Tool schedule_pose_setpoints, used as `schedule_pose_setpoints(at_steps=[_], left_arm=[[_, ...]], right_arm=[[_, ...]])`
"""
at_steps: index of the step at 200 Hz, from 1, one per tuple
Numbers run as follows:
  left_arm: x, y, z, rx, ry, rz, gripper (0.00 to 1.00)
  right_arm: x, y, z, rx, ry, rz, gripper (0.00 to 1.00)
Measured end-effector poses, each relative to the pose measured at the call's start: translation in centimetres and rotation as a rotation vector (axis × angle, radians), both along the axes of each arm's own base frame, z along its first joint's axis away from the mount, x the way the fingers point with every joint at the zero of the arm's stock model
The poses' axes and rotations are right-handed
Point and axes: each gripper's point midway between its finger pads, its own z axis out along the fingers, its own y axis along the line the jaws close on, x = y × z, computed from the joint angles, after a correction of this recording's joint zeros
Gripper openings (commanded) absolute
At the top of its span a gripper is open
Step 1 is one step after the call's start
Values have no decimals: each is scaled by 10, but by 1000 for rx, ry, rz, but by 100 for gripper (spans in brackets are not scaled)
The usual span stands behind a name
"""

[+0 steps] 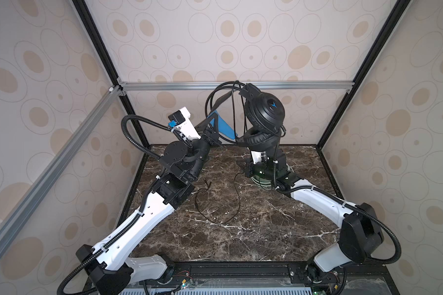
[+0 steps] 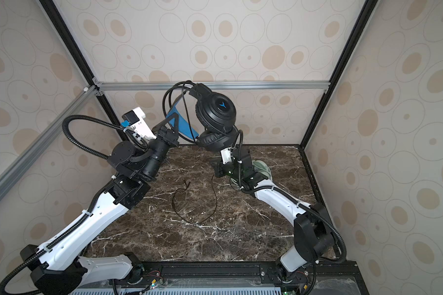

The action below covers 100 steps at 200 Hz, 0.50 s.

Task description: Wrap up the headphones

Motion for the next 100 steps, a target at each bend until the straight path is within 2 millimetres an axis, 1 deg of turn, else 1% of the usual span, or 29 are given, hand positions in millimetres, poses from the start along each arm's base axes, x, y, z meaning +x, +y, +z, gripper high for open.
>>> schedule_pose_setpoints(at_steps=[21, 58, 77, 100], left_arm=[[10, 6, -5, -51, 32, 51, 0], [28, 9, -18, -105, 87, 117, 0], [34, 10, -25, -117, 112, 144, 0], [39, 14, -32, -129, 137, 180, 0]], right_arm=[[-12, 0, 2, -53, -26, 9, 0], [-33, 4, -8, -163, -52, 38, 0], [-41, 4, -12, -213, -67, 49, 0], [-53, 6, -11, -268, -101, 72, 0]])
